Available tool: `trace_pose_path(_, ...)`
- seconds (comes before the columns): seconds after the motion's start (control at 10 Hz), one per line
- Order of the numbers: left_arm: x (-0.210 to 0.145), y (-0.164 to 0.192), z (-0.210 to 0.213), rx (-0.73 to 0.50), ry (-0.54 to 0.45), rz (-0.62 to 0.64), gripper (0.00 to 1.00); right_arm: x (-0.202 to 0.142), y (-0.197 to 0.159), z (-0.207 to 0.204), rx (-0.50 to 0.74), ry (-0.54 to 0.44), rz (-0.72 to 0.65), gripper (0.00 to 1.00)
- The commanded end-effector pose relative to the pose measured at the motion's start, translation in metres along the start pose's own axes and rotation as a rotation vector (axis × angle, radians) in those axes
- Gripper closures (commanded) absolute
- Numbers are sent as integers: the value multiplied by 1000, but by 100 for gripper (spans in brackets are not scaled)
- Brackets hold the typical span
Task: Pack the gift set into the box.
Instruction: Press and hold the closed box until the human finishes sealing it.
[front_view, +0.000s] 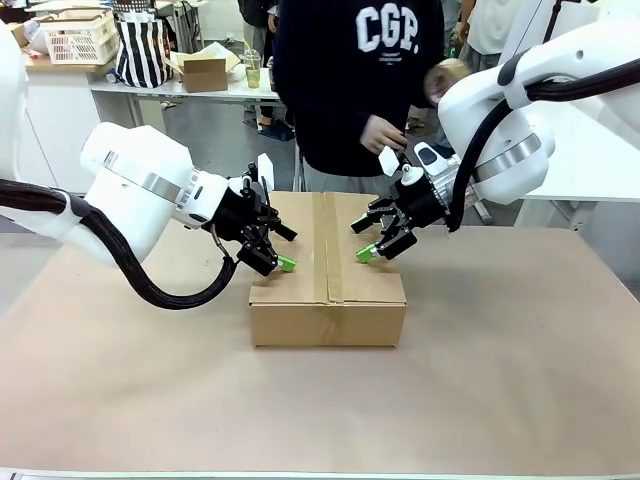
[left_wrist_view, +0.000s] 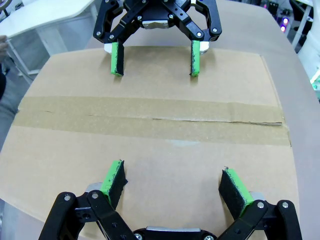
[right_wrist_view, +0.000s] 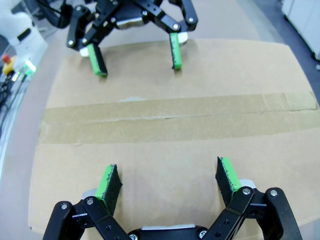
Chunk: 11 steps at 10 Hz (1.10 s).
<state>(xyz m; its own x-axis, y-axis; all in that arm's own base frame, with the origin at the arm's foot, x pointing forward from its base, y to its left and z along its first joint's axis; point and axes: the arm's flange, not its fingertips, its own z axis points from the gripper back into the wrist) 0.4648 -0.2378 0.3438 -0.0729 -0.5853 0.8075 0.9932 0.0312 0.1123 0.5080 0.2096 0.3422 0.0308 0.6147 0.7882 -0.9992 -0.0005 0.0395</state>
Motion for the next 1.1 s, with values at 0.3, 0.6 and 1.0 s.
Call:
trace_pose_path(0.3,-3,-3,-1,1,8,-11,0,-1,1,-1,0,0,7,0)
trace_pose_path(0.6,-3,-3,-1,1,8,-11,0,-1,1,-1,0,0,7,0)
trace_pose_path(1.0,-3,-3,-1,1,8,-11,0,-1,1,-1,0,0,7,0)
